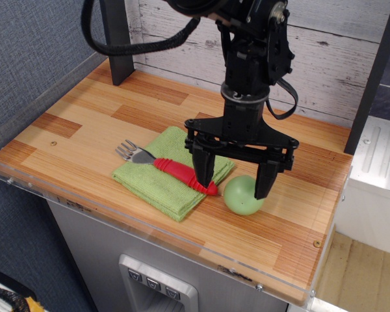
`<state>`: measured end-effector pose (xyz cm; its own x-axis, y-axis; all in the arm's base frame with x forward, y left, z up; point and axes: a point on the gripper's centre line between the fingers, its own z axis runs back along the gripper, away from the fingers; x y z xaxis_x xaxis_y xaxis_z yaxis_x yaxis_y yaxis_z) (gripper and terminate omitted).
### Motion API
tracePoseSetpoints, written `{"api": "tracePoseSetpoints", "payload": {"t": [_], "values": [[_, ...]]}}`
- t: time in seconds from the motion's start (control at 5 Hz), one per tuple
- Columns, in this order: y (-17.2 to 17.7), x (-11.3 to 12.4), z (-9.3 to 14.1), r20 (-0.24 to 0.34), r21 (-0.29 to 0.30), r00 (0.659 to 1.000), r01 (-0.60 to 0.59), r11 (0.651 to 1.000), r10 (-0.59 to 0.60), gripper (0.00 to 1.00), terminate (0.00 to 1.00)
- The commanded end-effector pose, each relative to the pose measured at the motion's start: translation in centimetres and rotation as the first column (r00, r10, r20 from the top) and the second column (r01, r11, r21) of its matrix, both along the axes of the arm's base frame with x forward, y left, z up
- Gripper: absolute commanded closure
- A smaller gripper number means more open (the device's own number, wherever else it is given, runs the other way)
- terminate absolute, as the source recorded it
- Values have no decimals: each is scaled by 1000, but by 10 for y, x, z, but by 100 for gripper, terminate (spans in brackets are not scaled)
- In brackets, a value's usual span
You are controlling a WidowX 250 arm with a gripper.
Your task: Place green ball to the right of the green cloth
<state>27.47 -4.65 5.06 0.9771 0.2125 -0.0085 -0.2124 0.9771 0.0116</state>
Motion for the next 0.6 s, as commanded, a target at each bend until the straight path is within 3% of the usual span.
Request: {"api": "tracePoseSetpoints", "payload": {"t": [0.0,0.4], "values": [[30,2,43,134,-19,989,-63,998,65,0,0],[97,17,53,134,35,976,-178,983,172,0,0]]}}
